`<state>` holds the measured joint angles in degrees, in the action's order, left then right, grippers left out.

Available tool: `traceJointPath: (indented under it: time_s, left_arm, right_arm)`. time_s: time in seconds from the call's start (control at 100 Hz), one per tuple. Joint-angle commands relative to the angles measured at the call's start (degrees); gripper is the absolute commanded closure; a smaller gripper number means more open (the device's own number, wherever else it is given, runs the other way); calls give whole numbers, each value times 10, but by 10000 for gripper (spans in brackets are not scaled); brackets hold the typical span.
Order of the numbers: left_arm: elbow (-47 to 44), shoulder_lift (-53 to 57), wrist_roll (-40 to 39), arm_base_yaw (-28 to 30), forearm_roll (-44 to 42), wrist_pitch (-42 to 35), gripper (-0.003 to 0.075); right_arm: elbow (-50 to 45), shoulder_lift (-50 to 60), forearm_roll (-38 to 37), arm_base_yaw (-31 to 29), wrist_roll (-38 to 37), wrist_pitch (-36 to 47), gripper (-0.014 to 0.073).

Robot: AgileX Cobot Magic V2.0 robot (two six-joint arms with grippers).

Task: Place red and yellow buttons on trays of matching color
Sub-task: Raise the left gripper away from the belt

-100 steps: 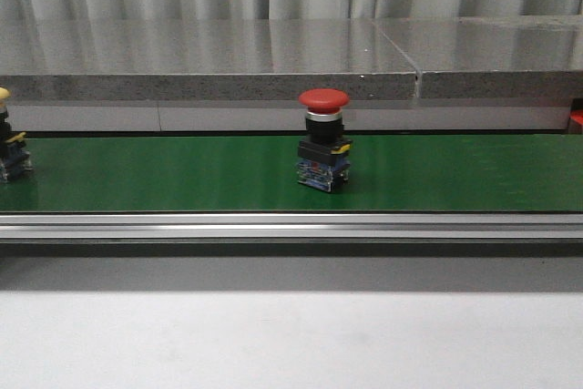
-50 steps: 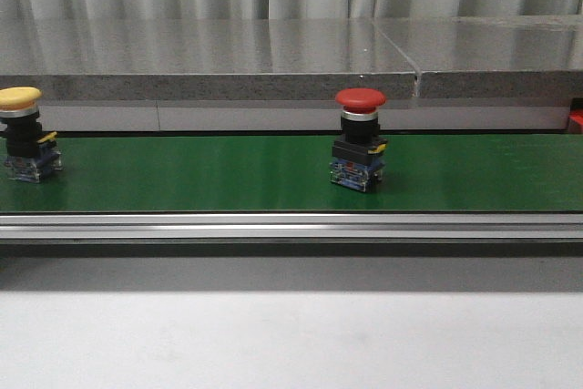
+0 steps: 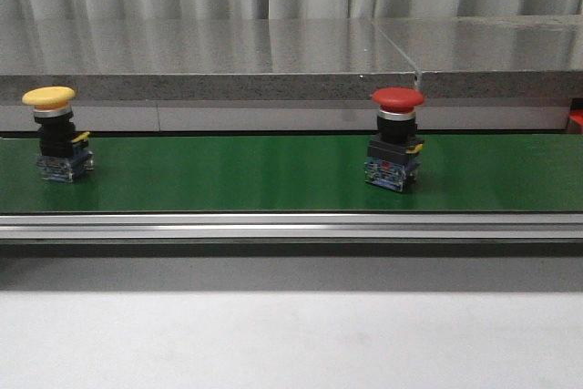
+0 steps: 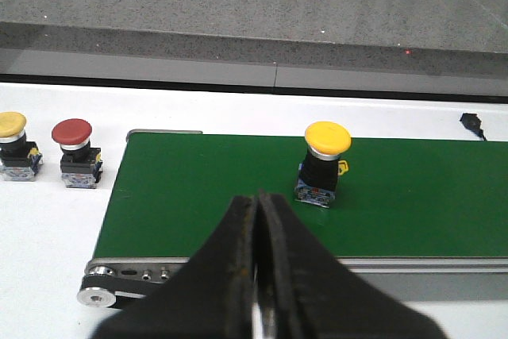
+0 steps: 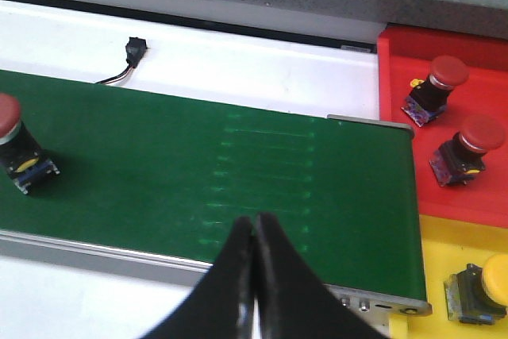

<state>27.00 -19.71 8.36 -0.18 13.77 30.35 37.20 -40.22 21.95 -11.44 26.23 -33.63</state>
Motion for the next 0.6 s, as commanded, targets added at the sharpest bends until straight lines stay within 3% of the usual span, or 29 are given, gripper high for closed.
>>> traceJointPath:
  time_s: [0.0, 0.13, 0.35, 0.59]
  left_arm:
    - [14, -4, 0, -5, 11, -38, 739]
    - [14, -4, 0, -5, 11, -38, 739]
    - [14, -4, 0, -5, 11, -38, 739]
    - [14, -4, 0, -5, 11, -38, 739]
  right_arm:
    - [14, 0, 7, -1, 5, 29, 699]
    - [14, 0, 7, -1, 5, 21, 537]
    - [14, 0, 32, -1, 5, 12, -28]
    - [19, -17, 40, 2, 5, 1, 11]
